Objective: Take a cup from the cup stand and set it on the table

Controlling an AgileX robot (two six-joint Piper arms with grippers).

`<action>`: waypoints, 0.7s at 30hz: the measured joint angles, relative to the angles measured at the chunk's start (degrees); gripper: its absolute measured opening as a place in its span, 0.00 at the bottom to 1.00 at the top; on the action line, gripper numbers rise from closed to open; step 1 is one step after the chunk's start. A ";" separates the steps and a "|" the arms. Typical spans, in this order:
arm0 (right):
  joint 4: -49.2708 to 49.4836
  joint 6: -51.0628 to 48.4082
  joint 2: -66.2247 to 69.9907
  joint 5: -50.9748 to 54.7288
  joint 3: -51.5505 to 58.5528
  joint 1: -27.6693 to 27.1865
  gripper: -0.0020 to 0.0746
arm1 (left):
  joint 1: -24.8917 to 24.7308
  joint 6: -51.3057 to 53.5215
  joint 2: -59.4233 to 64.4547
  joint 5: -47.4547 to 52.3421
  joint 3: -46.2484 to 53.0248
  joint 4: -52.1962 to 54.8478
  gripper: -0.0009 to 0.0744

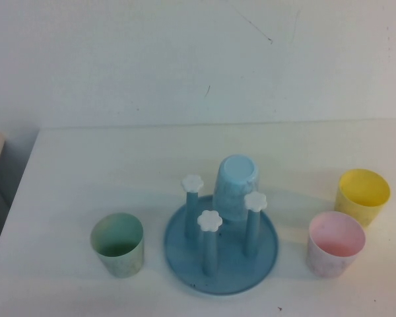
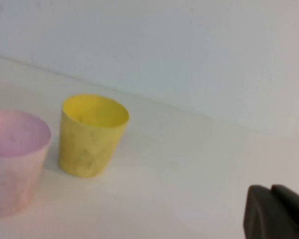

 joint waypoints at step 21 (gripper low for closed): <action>-12.00 11.35 -0.56 11.61 0.30 -6.07 0.02 | 0.00 0.00 0.00 0.00 0.00 0.00 0.01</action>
